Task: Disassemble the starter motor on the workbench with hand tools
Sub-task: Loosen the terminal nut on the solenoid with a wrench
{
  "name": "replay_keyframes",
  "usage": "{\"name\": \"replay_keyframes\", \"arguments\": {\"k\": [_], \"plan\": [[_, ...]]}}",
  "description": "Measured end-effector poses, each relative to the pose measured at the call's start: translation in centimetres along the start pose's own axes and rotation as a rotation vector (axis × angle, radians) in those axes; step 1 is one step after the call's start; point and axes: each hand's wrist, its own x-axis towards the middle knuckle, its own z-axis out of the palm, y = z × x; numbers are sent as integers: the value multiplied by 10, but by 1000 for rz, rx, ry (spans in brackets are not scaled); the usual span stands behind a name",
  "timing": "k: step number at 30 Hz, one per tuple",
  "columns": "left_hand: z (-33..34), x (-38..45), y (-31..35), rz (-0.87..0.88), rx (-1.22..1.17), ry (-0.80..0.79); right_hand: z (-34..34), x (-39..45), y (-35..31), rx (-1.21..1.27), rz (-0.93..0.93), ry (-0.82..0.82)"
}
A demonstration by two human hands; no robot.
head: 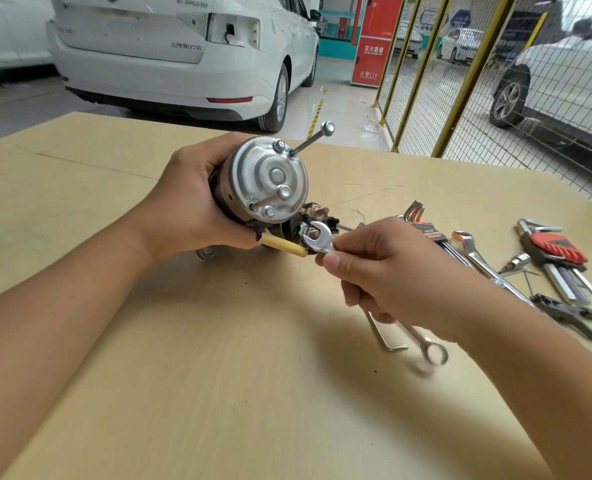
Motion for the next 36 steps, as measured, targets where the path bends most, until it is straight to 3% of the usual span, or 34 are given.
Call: {"name": "replay_keyframes", "arguments": {"k": [8, 16, 18, 23, 31, 36], "plan": [[0, 0, 0, -9, -35, -8, -6, -1, -1, -395, -162, 201], [1, -3, 3, -27, -42, 0, -6, -5, 1, -233, -55, 165], [0, -3, 3, -29, -42, 1, -1, -4, 1, -140, -8, 130], [1, -2, 2, -30, -43, -3, 11, -10, -5, 359, 154, -100], [2, -2, 1, -27, -33, 6, 31, -13, -18, 786, 269, -318], [2, -2, 3, -17, -23, 5, 31, -7, -16, 895, 250, -353]]}}
